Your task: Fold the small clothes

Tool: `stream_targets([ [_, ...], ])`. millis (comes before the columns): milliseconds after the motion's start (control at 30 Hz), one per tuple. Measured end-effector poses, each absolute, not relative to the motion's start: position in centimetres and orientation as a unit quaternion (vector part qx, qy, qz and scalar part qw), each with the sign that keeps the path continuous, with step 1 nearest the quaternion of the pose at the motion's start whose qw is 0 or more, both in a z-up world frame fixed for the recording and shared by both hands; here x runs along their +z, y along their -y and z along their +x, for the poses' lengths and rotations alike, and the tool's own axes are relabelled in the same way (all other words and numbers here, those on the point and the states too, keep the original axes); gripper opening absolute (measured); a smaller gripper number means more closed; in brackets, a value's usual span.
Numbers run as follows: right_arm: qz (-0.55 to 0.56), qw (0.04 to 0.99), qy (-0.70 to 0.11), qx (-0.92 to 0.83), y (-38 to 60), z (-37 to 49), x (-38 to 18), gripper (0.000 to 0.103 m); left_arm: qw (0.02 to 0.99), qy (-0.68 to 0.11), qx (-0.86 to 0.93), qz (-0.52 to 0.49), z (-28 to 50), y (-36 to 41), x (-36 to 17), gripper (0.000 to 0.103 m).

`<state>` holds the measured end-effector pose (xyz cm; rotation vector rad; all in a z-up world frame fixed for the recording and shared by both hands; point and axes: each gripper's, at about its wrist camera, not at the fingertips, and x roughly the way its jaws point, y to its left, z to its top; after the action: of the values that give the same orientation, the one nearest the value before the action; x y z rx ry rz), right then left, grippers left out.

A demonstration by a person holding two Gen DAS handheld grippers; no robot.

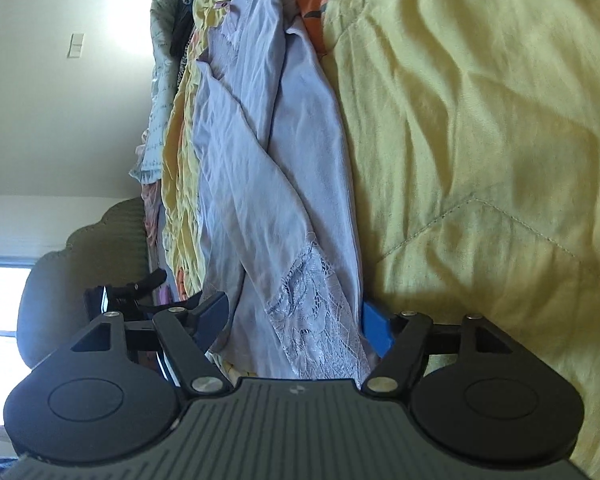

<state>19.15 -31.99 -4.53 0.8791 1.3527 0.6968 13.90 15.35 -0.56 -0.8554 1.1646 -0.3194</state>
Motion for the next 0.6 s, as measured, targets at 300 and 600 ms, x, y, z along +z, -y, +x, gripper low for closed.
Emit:
stream_targets([
  [300,0.38,0.626,-0.602,0.318,32.2,19.0,-4.7,0.072,0.724,-0.57,-0.159,-0.355,12.6,-15.0,-0.5,0.096],
  [600,0.372,0.61,-0.618,0.329,31.8,18.2,-5.2,0.057,0.722,-0.594,-0.125,-0.331,12.2,-15.9,-1.1,0.014],
])
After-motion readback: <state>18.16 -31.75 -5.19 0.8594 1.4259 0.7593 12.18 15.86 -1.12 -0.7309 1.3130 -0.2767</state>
